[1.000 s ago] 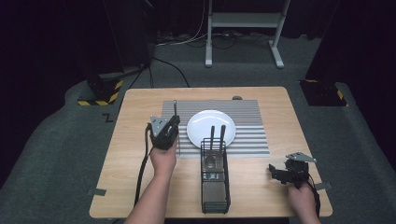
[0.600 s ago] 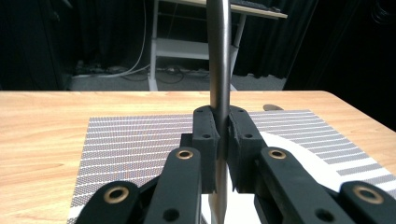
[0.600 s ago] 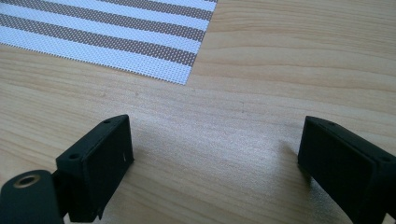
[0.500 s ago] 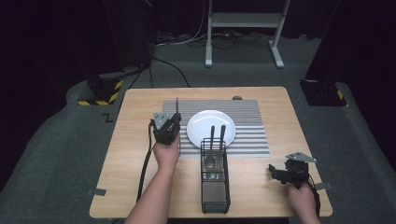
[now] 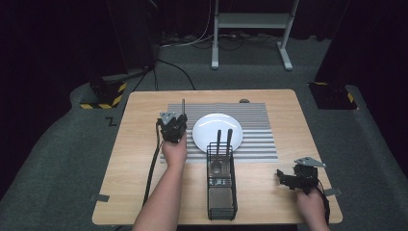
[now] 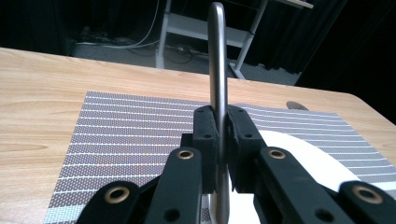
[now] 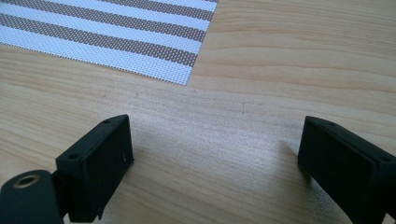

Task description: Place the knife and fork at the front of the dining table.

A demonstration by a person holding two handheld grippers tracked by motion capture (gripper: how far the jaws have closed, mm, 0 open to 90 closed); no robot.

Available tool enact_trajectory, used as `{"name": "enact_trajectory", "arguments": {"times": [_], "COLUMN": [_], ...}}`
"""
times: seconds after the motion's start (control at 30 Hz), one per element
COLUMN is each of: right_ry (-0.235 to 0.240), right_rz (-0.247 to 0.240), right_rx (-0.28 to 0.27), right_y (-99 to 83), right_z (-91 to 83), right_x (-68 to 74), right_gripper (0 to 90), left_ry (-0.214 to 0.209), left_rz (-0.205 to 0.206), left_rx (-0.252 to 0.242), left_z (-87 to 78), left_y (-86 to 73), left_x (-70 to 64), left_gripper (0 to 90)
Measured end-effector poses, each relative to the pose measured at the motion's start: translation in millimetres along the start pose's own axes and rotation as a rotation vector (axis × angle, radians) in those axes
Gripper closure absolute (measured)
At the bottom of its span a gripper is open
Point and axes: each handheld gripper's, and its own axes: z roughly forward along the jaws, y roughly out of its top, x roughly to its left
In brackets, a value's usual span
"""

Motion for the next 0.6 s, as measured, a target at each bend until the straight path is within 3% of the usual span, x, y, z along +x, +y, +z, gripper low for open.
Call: {"name": "enact_trajectory", "arguments": {"times": [0.2,0.37,0.6], "right_ry": [-0.002,-0.001,0.0], "right_rz": [-0.003,-0.002,-0.005], "right_rx": [-0.001,-0.001,-0.001], "right_y": [-0.1,-0.1,0.0], "right_z": [0.0,0.0,0.0], "right_x": [0.0,0.0,0.0], "right_gripper": [9.9,9.9,9.9], "left_ry": [0.022,0.032,0.023], "left_rz": [-0.023,-0.04,-0.005], "left_rx": [0.015,0.026,0.003], "left_z": [8.0,4.8,-11.5], "left_y": [-2.2,0.3,7.3], "left_x": [2.2,3.9,-0.2], "left_gripper": [82.8,82.9,83.2]}}
